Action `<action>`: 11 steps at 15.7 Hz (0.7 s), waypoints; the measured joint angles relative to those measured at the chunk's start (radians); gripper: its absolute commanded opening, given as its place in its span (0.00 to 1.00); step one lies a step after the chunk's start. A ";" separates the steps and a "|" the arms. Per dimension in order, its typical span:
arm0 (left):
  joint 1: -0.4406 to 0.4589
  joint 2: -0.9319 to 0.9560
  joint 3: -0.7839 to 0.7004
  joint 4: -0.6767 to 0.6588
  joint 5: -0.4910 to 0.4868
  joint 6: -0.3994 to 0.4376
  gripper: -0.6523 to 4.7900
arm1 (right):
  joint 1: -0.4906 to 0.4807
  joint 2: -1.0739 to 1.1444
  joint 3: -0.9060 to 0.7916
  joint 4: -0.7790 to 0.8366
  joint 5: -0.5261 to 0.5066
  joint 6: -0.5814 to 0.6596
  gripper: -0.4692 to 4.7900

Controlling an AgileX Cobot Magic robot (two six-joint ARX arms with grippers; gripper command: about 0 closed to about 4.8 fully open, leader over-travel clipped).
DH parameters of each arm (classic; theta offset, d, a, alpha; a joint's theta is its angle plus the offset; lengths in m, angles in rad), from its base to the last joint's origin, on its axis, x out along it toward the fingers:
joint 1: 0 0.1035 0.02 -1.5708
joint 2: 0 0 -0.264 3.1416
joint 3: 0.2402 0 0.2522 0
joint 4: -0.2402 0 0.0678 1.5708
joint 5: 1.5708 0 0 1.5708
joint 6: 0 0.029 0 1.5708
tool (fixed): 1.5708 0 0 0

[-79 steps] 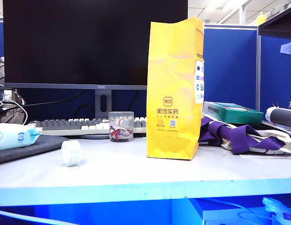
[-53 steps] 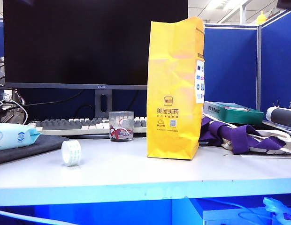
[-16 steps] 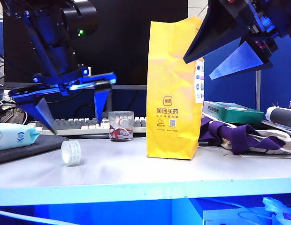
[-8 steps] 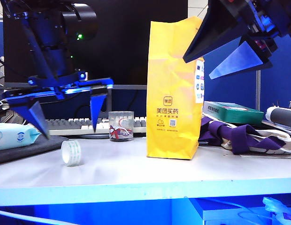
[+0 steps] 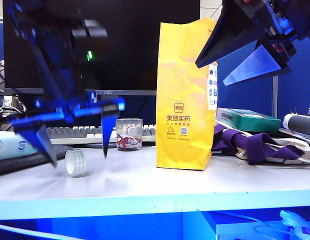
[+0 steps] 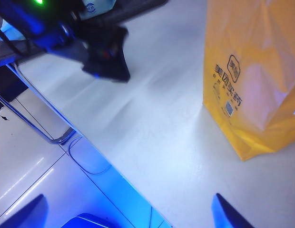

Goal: Pick up the transparent tape and throw it into the yellow paper bag.

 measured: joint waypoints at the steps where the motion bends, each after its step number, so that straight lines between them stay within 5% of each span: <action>1: -0.008 0.011 0.000 0.001 -0.004 -0.003 1.00 | 0.000 0.000 0.000 0.000 -0.002 0.000 0.97; 8: -0.016 0.014 0.000 0.083 -0.021 -0.001 0.98 | 0.000 0.000 0.000 -0.002 -0.019 0.000 0.97; 11: -0.016 0.014 0.000 0.083 -0.021 0.002 0.68 | 0.000 0.000 0.000 -0.002 -0.020 0.000 0.97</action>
